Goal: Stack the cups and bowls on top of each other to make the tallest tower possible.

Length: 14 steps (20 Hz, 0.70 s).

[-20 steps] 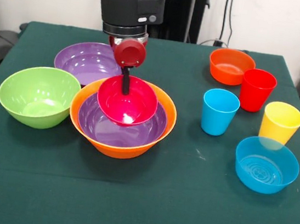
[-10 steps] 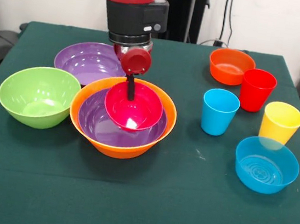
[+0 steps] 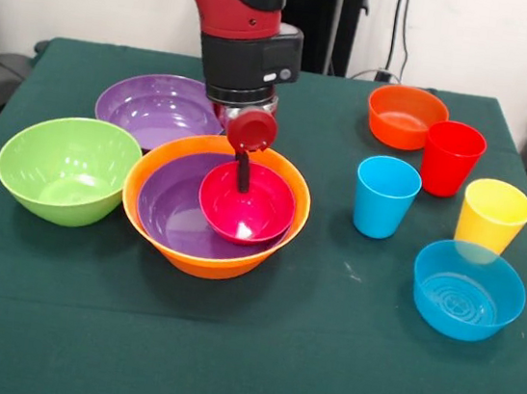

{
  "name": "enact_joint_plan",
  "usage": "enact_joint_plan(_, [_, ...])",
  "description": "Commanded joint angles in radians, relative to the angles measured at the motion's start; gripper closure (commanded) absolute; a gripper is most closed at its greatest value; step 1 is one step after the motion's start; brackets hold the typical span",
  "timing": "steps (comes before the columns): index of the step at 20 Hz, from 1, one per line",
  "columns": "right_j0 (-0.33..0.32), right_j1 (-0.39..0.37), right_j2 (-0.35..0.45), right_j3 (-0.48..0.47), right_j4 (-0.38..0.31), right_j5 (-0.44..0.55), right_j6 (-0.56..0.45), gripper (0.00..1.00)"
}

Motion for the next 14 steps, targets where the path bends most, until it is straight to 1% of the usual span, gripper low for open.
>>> enact_joint_plan(1, [-0.023, 0.025, 0.088, -0.006, -0.073, -0.013, -0.047, 1.00])
enact_joint_plan(6, [-0.034, 0.021, 0.102, -0.001, -0.086, -0.012, -0.046, 1.00])
enact_joint_plan(9, [-0.051, 0.024, 0.118, -0.003, -0.101, -0.009, -0.059, 1.00])
enact_joint_plan(14, [-0.073, 0.040, 0.137, -0.032, -0.117, 0.019, -0.084, 1.00])
